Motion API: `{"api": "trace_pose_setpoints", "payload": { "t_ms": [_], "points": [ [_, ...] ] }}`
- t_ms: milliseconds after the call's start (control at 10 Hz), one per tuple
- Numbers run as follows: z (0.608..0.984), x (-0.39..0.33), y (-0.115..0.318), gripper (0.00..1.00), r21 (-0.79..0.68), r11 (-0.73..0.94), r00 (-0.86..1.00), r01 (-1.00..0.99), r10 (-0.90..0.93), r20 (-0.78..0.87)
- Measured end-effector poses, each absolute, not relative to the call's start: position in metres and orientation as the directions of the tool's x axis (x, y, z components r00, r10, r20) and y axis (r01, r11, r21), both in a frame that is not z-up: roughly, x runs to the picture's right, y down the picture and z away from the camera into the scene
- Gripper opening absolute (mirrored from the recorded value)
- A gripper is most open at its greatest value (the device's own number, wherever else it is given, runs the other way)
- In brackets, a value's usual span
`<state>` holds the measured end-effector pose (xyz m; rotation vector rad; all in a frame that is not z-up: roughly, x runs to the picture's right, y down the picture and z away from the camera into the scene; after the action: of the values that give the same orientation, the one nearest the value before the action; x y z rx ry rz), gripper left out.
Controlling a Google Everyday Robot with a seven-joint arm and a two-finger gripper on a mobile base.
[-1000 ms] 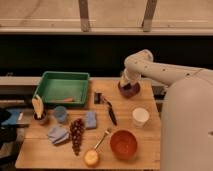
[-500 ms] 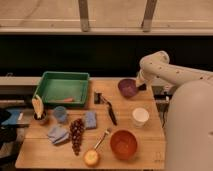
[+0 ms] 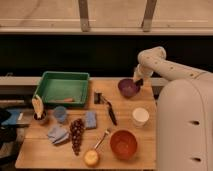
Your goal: Wipe purple bowl with eraser
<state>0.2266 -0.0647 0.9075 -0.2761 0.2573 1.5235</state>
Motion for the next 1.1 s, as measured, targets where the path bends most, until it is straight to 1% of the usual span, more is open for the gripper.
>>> {"api": "trace_pose_setpoints", "payload": {
  "t_ms": [100,300,500,700,1100],
  "points": [
    [0.909,0.207,-0.067,0.00,-0.042,0.048,0.060,-0.998,0.940,-0.335],
    [0.900,0.173,-0.059,0.00,-0.085,0.085,0.109,-0.993,0.936,-0.335],
    [0.892,0.163,-0.048,0.00,-0.091,0.090,0.116,-0.992,0.932,-0.344],
    [0.886,0.173,-0.037,0.00,-0.076,0.076,0.099,-0.994,0.929,-0.356],
    [0.873,0.248,-0.015,0.00,0.012,0.011,0.006,-1.000,0.927,-0.375]
  ]
}}
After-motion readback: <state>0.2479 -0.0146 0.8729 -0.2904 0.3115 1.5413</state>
